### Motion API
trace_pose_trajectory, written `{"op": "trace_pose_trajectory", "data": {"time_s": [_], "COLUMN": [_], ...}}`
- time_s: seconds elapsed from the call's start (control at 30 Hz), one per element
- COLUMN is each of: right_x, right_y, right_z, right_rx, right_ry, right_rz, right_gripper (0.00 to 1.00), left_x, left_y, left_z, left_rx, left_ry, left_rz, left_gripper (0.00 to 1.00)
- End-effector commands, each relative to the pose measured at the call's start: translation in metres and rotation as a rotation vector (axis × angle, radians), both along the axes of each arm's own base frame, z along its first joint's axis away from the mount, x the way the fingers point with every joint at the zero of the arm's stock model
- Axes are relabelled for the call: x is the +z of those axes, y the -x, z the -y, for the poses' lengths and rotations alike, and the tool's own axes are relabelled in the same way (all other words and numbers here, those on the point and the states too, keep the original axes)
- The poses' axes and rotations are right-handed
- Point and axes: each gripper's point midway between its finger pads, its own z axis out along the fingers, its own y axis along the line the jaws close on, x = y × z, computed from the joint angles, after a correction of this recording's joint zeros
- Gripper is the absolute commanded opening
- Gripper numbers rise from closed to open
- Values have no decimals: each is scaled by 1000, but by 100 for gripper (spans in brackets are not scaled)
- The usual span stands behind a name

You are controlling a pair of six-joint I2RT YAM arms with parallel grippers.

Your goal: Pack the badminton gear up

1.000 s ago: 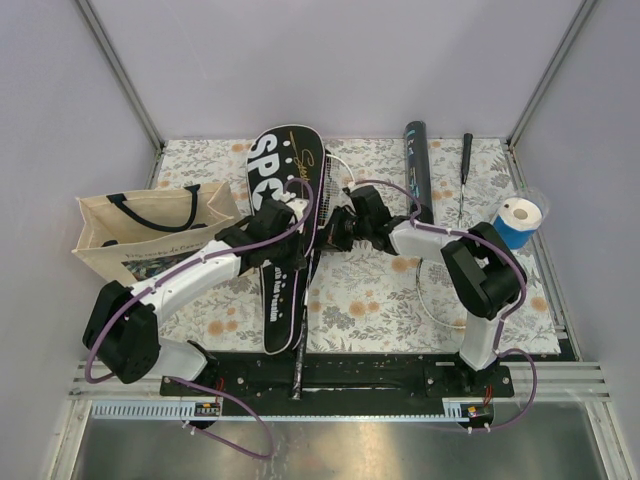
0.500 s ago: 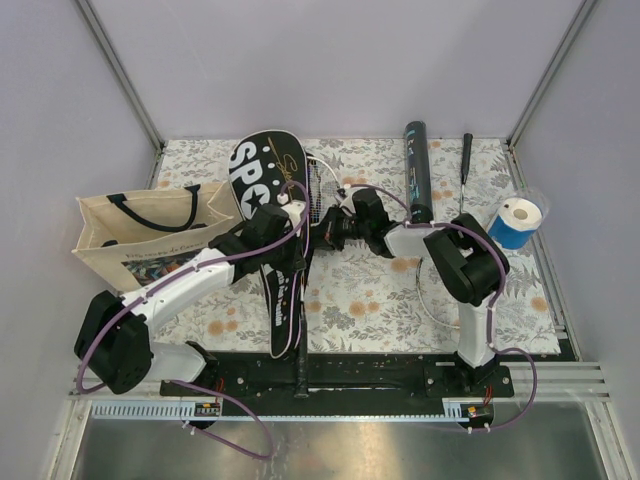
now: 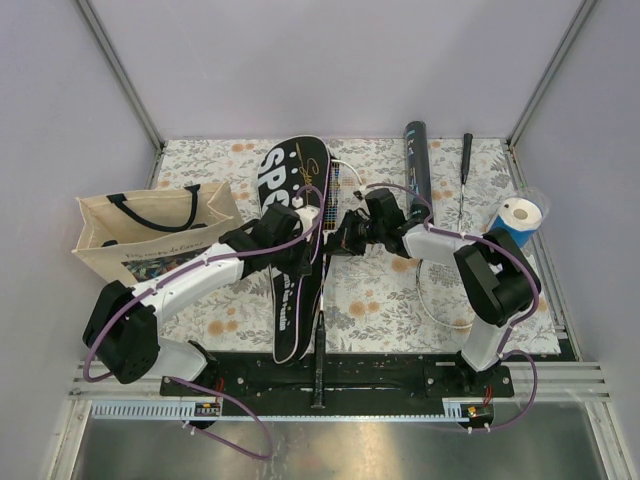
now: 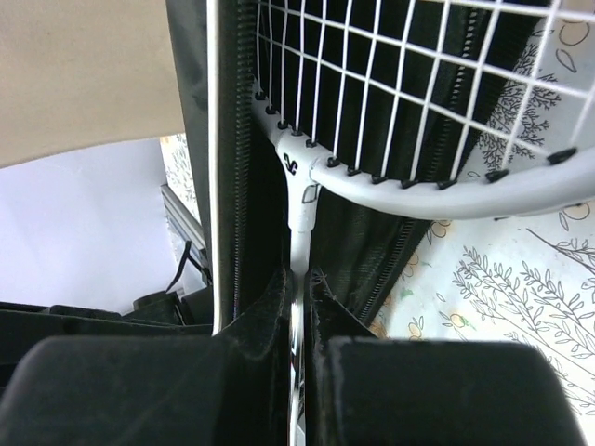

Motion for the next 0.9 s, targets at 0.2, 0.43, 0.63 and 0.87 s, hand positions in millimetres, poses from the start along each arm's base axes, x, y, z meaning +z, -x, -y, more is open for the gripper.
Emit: {"op": "trace_pose_trajectory", "data": {"time_s": [0.2,0.43,0.63,0.87], "right_x": [38,16,9,34], "right_y": [29,74,92,52], "right_z": [-24,4,17,-3], "right_rx": [199,302,328,223], "right_ry": [-121,-22,7,-58], "right_rz": [85,36,25,103], "right_gripper": [0,0,0,0], "left_x": [24,23,26,24], "left_y": [1,-3,-2,17], "left_z": [26,21,21,33], "left_rx": [-144,-157,-172,-237], "left_ry": [90,59,60,73], "left_rz": [113,152,174,164], "left_gripper": [0,0,0,0]}}
